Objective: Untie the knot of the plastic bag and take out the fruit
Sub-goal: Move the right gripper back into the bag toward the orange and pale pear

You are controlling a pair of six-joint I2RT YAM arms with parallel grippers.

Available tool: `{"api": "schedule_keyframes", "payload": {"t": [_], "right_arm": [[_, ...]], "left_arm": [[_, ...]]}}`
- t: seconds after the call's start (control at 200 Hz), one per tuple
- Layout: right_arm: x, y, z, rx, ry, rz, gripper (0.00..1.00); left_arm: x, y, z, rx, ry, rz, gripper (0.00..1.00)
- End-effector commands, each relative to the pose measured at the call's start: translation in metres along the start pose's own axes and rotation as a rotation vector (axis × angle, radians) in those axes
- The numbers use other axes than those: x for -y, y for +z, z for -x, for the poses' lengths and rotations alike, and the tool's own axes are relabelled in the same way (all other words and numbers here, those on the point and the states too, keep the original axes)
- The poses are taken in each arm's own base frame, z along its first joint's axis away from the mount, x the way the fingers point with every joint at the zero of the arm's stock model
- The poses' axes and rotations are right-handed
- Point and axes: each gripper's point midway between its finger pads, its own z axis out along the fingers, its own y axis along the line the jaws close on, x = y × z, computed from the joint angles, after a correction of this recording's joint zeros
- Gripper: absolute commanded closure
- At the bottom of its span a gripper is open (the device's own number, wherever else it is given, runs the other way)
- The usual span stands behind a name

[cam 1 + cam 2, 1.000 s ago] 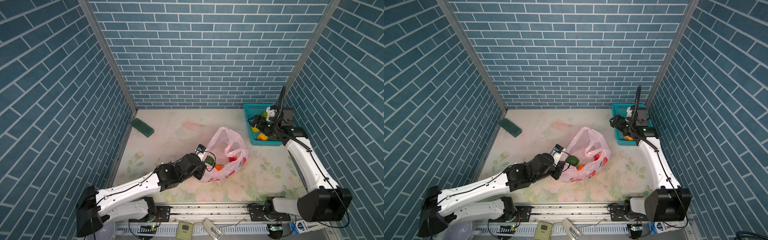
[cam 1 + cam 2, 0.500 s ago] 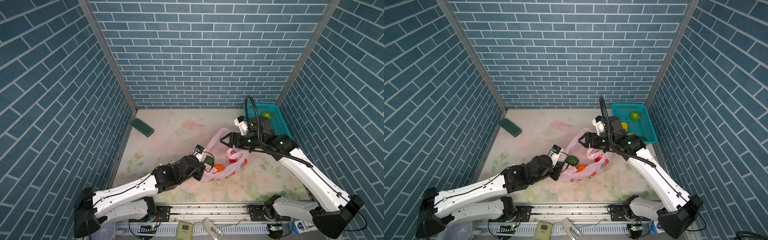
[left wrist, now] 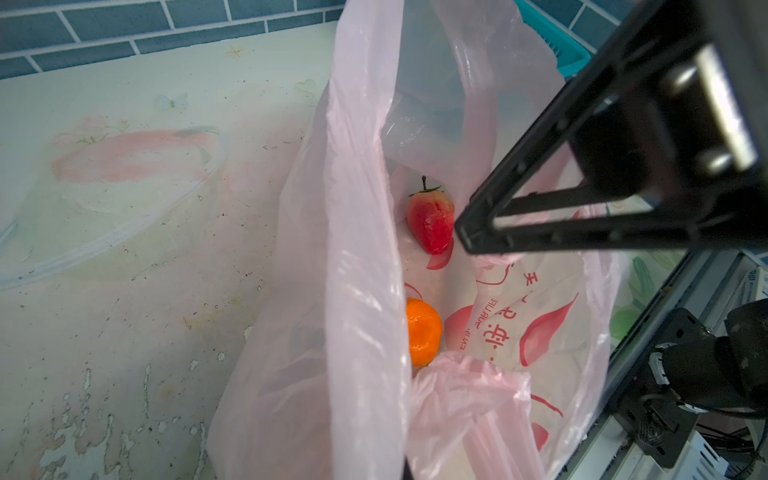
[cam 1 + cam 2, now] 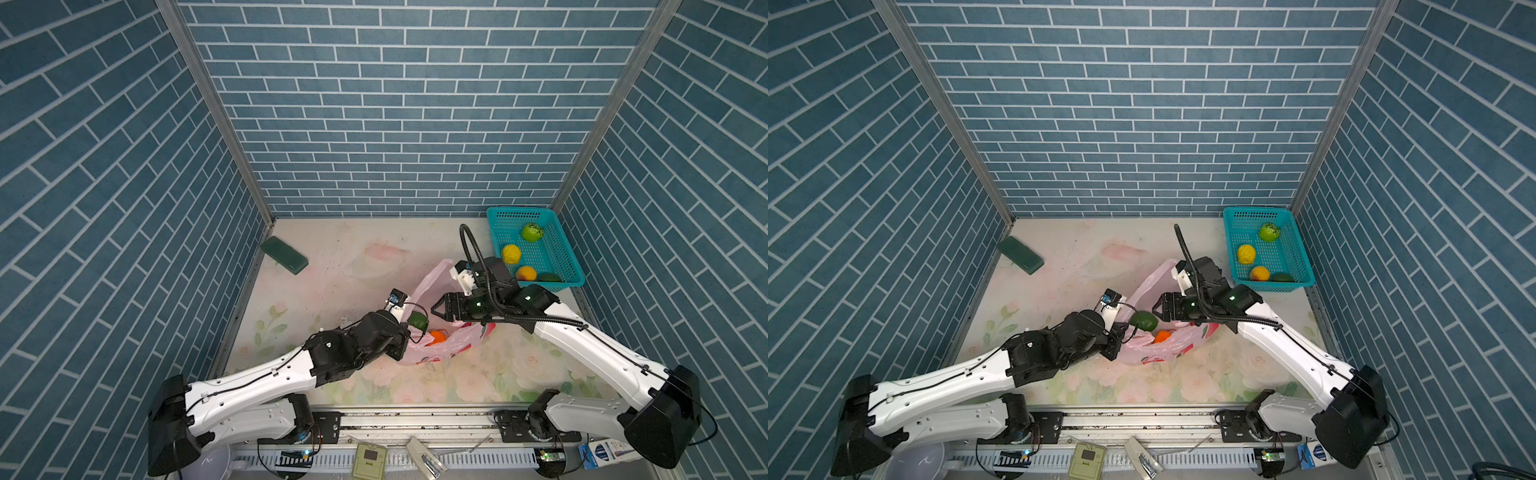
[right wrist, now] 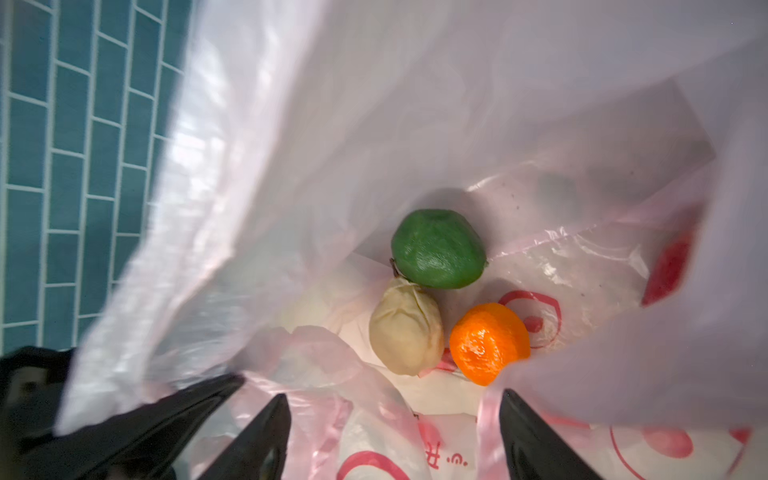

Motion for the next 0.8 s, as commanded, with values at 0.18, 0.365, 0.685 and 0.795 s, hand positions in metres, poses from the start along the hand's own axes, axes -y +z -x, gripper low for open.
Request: {"api": "schedule_keyframes", "payload": {"t": [0.18, 0.365, 0.685, 0.795], "right_arm": [[0.029, 0.034, -0.061, -0.147, -0.095, -0.080, 0.24], [0.029, 0.053, -0.109, -0.228, -0.086, -0.077, 0.24], [0.035, 0.064, -0.109, -0.130, -0.036, -0.120, 0.18], [0.021, 0.059, -0.088, -0.076, -0.040, -0.103, 0.16]], "left_arm": [[0.030, -0.002, -0.010, -0.052, -0.014, -0.081, 1.00], [0.035, -0.012, -0.042, -0.141, -0.020, -0.070, 1.00], [0.023, -0.008, -0.086, -0.262, -0.055, -0.013, 1.00], [0.023, -0.004, -0.092, -0.286, -0.045, -0.001, 1.00]]}}
